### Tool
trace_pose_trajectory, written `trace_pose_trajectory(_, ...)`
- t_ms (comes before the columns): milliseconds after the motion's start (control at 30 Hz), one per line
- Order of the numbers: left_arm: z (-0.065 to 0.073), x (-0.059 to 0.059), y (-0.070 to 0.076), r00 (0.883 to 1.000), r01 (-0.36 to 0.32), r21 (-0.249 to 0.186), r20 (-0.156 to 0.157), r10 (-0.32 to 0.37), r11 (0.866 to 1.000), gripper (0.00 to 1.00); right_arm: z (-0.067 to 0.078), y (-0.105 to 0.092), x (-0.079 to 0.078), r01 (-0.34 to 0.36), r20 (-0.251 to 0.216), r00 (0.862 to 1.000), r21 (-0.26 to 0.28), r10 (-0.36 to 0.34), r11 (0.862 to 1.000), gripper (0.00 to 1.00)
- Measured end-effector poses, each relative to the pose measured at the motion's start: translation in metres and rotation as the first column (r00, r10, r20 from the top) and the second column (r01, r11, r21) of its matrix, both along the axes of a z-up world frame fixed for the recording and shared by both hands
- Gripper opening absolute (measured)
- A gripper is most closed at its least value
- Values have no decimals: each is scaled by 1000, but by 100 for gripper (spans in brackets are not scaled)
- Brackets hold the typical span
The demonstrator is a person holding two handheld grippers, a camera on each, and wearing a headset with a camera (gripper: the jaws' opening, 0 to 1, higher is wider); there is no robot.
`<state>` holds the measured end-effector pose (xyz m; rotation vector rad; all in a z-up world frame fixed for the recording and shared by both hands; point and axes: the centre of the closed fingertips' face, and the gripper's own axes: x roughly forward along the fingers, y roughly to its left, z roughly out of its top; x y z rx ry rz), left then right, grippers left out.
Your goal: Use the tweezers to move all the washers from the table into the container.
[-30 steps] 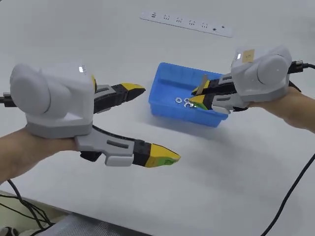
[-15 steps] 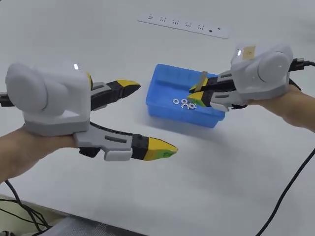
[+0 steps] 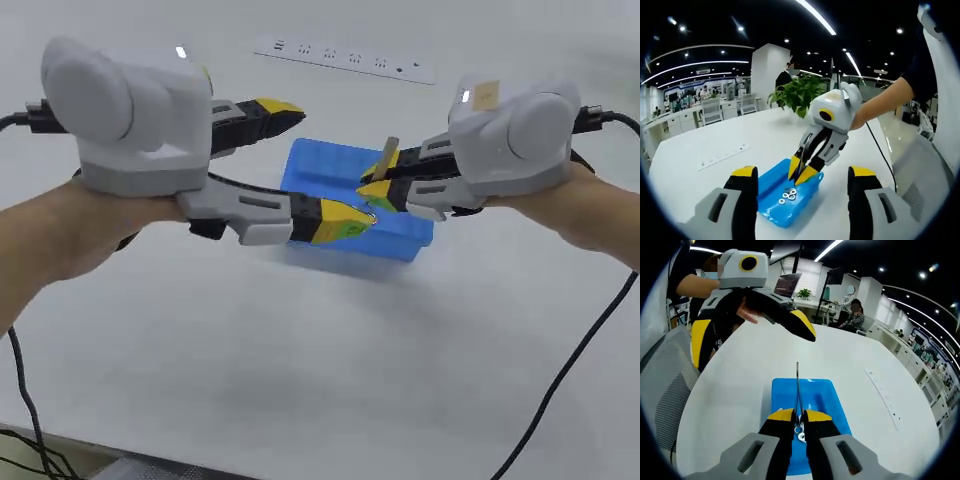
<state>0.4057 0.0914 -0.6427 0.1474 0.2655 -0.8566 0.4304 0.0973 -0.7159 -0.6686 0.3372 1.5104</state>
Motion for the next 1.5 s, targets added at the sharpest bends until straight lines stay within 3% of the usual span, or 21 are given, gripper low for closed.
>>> trace_pose_trajectory(33, 0, 1, -3, 1000, 24, 34, 11, -25, 999, 66, 1, 0, -2, -12, 13, 1000, -7, 12, 1000, 8)
trace_pose_trajectory(100, 3, 3, -9, 999, 46, 29, 17, -47, 999, 56, 2, 0, -5, -18, 19, 1000, -8, 18, 1000, 8)
trace_pose_trajectory(167, 7, 6, -14, 998, 62, 19, 23, -63, 998, 53, 3, 0, -7, -28, 25, 999, -11, 28, 1000, 8)
trace_pose_trajectory(233, 9, 10, -17, 996, 73, 46, 47, -75, 996, 51, 3, -1, -9, -40, 39, 998, -21, 40, 999, 8)
trace_pose_trajectory(433, 2, 7, -24, 988, 150, 105, 31, -154, 983, 26, 4, 1, -9, -48, 51, 997, -25, 49, 999, 8)
trace_pose_trajectory(633, 0, 5, -30, 977, 203, 146, 31, -210, 968, 17, 7, 2, -12, -65, 64, 996, -27, 67, 998, 8)
trace_pose_trajectory(733, -1, 3, -31, 969, 232, 189, 43, -244, 954, 10, 9, 3, -15, -82, 69, 994, -24, 84, 996, 8)
trace_pose_trajectory(767, 0, 3, -33, 965, 237, 212, 60, -255, 948, 9, 9, 4, -16, -90, 68, 994, -23, 91, 996, 8)
trace_pose_trajectory(833, -1, 0, -35, 961, 253, 230, 49, -271, 940, 8, 8, 3, -17, -104, 87, 990, -42, 107, 994, 8)
trace_pose_trajectory(900, -3, -3, -34, 954, 270, 271, 57, -296, 924, 7, 7, 2, -18, -113, 91, 989, -50, 117, 992, 8)
trace_pose_trajectory(1000, -1, -5, -31, 947, 281, 298, 68, -314, 912, 6, 9, 2, -20, -124, 101, 986, -57, 129, 991, 8)
trace_pose_trajectory(1033, 0, -7, -31, 943, 287, 307, 79, -325, 907, 6, 10, 2, -21, -128, 101, 986, -55, 133, 990, 8)
trace_pose_trajectory(1067, 4, -6, -30, 932, 286, 337, 119, -342, 897, 6, 13, 2, -22, -127, 102, 986, -48, 132, 991, 8)
trace_pose_trajectory(1100, 4, -9, -29, 935, 289, 321, 106, -338, 902, 6, 15, 3, -22, -127, 105, 986, -44, 131, 991, 8)
trace_pose_trajectory(1167, 8, -10, -26, 931, 293, 321, 119, -345, 901, 5, 19, 3, -23, -131, 107, 985, -35, 134, 991, 8)
trace_pose_trajectory(1300, 10, -16, -18, 928, 304, 314, 116, -354, 899, 5, 24, 0, -28, -137, 109, 984, -24, 139, 990, 9)
trace_pose_trajectory(1500, 7, -28, -13, 929, 313, 278, 108, -353, 908, 5, 27, -4, -41, -138, 79, 987, -12, 138, 990, 9)
